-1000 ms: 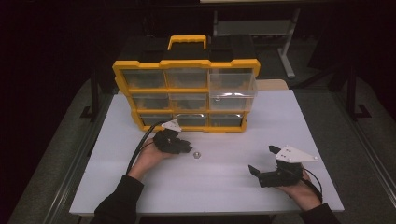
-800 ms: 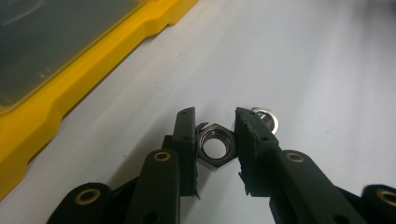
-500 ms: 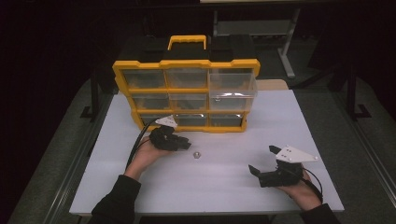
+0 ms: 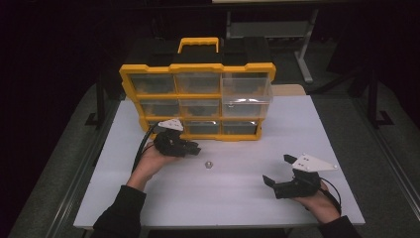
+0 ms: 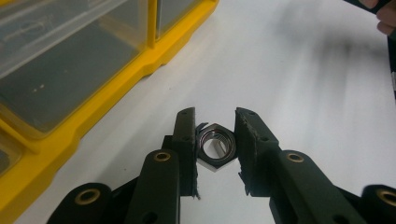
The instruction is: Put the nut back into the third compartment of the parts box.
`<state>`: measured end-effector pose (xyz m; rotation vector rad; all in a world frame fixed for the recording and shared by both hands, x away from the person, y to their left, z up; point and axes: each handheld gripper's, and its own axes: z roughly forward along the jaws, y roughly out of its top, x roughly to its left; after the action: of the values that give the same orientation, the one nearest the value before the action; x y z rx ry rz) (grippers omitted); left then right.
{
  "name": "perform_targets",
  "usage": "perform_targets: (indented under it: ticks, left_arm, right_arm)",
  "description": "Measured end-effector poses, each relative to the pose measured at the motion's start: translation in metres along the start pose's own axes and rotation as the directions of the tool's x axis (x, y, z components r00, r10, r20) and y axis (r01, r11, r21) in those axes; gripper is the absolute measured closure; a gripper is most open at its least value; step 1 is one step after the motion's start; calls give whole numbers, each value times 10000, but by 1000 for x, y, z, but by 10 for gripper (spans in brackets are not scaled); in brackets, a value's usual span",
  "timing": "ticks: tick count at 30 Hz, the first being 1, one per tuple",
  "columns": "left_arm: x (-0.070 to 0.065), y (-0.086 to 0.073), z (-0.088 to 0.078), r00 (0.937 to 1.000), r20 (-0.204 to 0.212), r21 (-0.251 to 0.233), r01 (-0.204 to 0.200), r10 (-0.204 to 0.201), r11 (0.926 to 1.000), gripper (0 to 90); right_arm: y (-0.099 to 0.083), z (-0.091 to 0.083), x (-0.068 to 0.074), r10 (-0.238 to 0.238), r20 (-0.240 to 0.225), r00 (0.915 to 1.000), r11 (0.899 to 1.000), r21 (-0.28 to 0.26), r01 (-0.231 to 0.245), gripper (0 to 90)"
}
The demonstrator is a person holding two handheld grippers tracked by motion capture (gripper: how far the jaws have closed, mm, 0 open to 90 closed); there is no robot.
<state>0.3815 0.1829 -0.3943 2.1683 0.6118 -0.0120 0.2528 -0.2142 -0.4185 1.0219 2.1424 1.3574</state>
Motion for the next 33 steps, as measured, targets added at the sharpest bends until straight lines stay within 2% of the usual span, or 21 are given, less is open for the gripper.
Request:
perform_targets:
  ticks: [9,13,23,33]
  left_arm:
    - [-9,14,-14,10000,48,-165,-26,26,9999,706]
    - [-12,22,-22,9999,128,-584,98,-91,9982,706]
    - [-20,46,-36,9997,180,-641,-130,142,9979,706]
    - [-21,58,-44,9992,277,-676,-276,295,9973,706]
  right_arm:
    - [2,0,0,28,15,10000,9999,-135,-28,0]
    - [2,0,1,44,9,10000,9999,-136,-44,0]
    - [2,-1,0,44,0,10000,9999,-157,-44,0]
    - [2,0,1,78,-28,10000,9999,-114,-78,0]
